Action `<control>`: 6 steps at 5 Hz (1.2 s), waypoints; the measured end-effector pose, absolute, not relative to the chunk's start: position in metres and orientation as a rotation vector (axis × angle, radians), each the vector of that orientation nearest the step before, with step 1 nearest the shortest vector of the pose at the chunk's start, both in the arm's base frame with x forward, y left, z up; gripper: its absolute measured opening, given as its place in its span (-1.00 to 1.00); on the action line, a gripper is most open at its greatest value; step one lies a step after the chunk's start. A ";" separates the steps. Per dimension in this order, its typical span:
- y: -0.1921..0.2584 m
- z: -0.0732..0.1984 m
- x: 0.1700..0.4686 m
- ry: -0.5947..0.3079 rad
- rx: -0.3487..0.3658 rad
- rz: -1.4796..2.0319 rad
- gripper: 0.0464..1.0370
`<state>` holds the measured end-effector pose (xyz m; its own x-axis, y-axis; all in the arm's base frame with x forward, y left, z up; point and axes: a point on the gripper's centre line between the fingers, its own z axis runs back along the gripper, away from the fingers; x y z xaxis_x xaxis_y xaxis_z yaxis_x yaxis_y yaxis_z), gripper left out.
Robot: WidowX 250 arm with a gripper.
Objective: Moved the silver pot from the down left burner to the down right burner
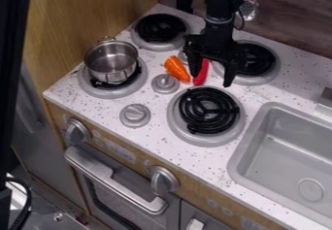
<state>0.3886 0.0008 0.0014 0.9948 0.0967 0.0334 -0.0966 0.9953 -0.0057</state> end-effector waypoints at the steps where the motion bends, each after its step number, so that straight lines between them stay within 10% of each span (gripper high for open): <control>1: 0.001 -0.017 0.383 0.014 -0.002 0.098 0.92; 6: 0.160 -0.018 0.416 0.031 0.049 0.322 0.92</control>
<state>0.4157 0.1600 -0.0179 0.9480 0.3173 -0.0222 -0.3158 0.9473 0.0533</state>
